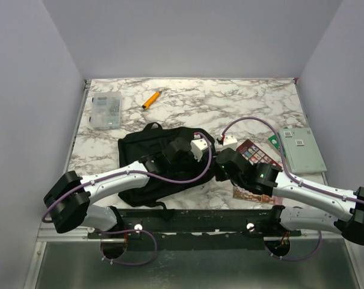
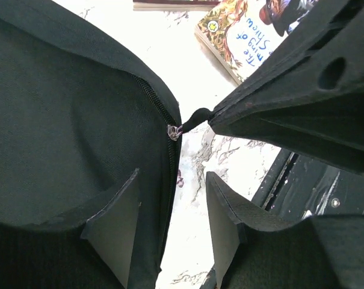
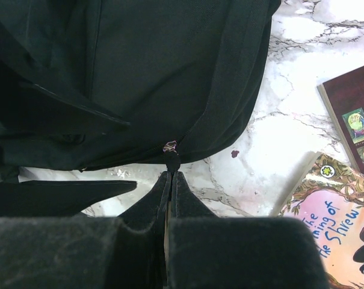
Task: Pack the student bag
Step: Unzip the student bag at the center of the board.
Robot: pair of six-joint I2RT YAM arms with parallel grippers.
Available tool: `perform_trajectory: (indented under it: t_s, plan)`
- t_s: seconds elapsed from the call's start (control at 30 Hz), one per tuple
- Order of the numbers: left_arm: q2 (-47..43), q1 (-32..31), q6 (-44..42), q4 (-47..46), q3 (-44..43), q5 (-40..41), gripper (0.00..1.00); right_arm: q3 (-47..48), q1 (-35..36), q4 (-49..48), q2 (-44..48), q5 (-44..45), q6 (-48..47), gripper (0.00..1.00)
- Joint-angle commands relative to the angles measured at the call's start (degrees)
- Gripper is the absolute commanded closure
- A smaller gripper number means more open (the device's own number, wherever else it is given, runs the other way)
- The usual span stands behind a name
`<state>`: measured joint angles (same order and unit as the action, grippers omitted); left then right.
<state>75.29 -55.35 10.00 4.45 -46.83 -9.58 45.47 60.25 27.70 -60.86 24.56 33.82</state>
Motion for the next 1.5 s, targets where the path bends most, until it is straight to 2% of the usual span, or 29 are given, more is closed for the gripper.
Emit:
perform_trajectory:
  t_s: [0.0,0.13,0.27,0.37,0.47,0.63,0.73,0.87,1.07,1.13,1.2,1.27,1.33,1.47]
  plan:
    - [3.3,-0.9,-1.2,-0.7,-2.5,-0.1,0.52,0.1,-0.3,0.8,0.9,0.7,1.2,0.99]
    - [5.8,-1.0,-1.2,-0.6,-3.3,1.8,0.52,0.5,-0.3,0.9,0.9,0.3,1.4,0.99]
    - [8.0,-1.0,-1.3,-0.7,-4.0,3.2,0.60,1.1,-0.3,0.8,0.8,0.1,1.0,0.99]
    - [8.7,-1.0,-1.4,-0.7,-3.8,4.6,0.75,1.8,-0.3,1.6,0.1,1.3,1.7,0.99]
    - [7.8,-1.5,-1.6,-0.8,-2.5,6.0,1.00,2.9,-0.3,4.3,-1.2,5.3,5.4,0.99]
    - [2.1,-5.7,-0.7,-3.3,4.7,11.6,1.00,7.1,-0.5,12.5,-5.4,16.5,13.0,0.99]
    - [-2.7,-8.5,2.4,-4.8,10.1,13.1,1.00,8.3,-3.3,12.8,-6.8,19.8,12.2,0.99]
    - [-9.0,-12.7,6.6,-8.6,17.3,14.7,1.00,7.7,-11.3,3.8,-8.2,13.5,3.6,0.99]
    - [-13.2,-13.6,12.2,-12.8,21.2,11.5,1.00,9.1,-12.1,-5.8,-9.6,2.4,-4.9,0.99]
    - [-13.2,-13.2,13.5,-13.6,20.5,10.0,1.00,9.4,-12.1,-4.8,-9.6,-1.7,-3.8,1.00]
    - [-12.0,-11.9,14.3,-13.2,18.5,5.3,1.00,10.3,-12.1,0.8,-9.9,-3.7,0.2,0.99]
    - [-10.6,-10.1,15.0,-12.7,16.9,-0.9,0.81,9.9,-12.1,5.9,-9.2,-5.3,4.5,0.98]
    - [-9.9,-9.4,15.2,-12.4,16.1,-2.9,0.56,7.5,-12.1,8.9,-6.4,-6.5,8.4,0.91]
    - [-10.3,-9.3,12.0,-9.4,13.7,-4.3,0.34,3.2,-12.1,14.3,1.4,-6.6,13.5,0.75]
